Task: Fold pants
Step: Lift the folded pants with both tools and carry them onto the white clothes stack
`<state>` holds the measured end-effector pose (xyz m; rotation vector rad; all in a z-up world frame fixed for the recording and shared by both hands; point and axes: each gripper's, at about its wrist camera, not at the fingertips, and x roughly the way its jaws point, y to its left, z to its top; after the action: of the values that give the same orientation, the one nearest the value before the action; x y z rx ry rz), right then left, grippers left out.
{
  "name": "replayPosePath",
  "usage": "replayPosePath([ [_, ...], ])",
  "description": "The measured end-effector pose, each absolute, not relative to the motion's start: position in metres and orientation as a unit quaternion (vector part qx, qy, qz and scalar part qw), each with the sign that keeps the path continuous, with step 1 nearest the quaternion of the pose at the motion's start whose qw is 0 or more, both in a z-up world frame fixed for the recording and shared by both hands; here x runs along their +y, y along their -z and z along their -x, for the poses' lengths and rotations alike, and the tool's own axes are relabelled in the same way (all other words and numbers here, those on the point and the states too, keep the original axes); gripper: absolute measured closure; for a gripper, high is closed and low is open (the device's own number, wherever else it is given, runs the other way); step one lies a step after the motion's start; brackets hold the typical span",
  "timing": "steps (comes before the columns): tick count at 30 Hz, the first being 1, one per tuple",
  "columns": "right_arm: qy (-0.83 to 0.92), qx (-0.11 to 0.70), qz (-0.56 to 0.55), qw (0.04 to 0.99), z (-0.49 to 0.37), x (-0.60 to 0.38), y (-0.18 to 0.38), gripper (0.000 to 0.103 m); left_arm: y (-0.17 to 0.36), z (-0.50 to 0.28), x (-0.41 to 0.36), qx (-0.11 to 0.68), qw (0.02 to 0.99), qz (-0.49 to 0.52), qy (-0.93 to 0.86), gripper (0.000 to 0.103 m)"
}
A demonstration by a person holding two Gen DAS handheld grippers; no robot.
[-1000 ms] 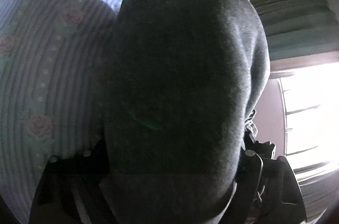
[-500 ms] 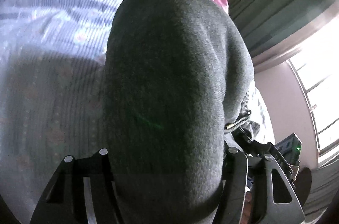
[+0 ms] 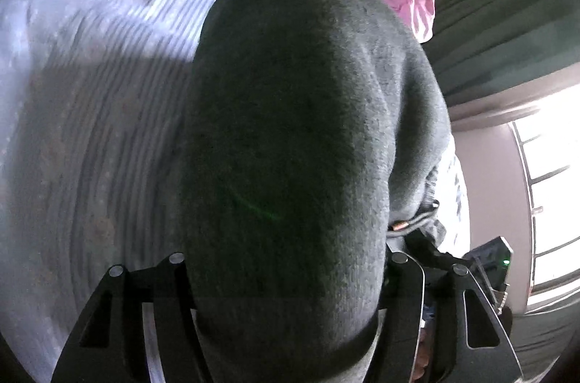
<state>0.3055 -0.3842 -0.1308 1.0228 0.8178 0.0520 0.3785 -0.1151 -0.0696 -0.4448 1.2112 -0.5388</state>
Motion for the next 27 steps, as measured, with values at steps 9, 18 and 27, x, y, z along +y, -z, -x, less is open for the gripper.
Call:
replayPosePath([
  [9, -0.023, 0.395, -0.474, 0.786, -0.305, -0.393, 0.144, 0.002, 0.071, -0.371, -0.115, 0.551, 0.771, 0.196, 0.252, 0.040],
  [18, -0.076, 0.365, -0.510, 0.775, -0.333, -0.387, 0.163, 0.000, 0.087, -0.376, -0.099, 0.553, 0.764, 0.210, 0.259, 0.040],
  [27, -0.070, 0.340, -0.507, 0.789, -0.314, -0.380, 0.140, 0.034, 0.057, -0.354, -0.092, 0.527, 0.781, 0.198, 0.271, 0.042],
])
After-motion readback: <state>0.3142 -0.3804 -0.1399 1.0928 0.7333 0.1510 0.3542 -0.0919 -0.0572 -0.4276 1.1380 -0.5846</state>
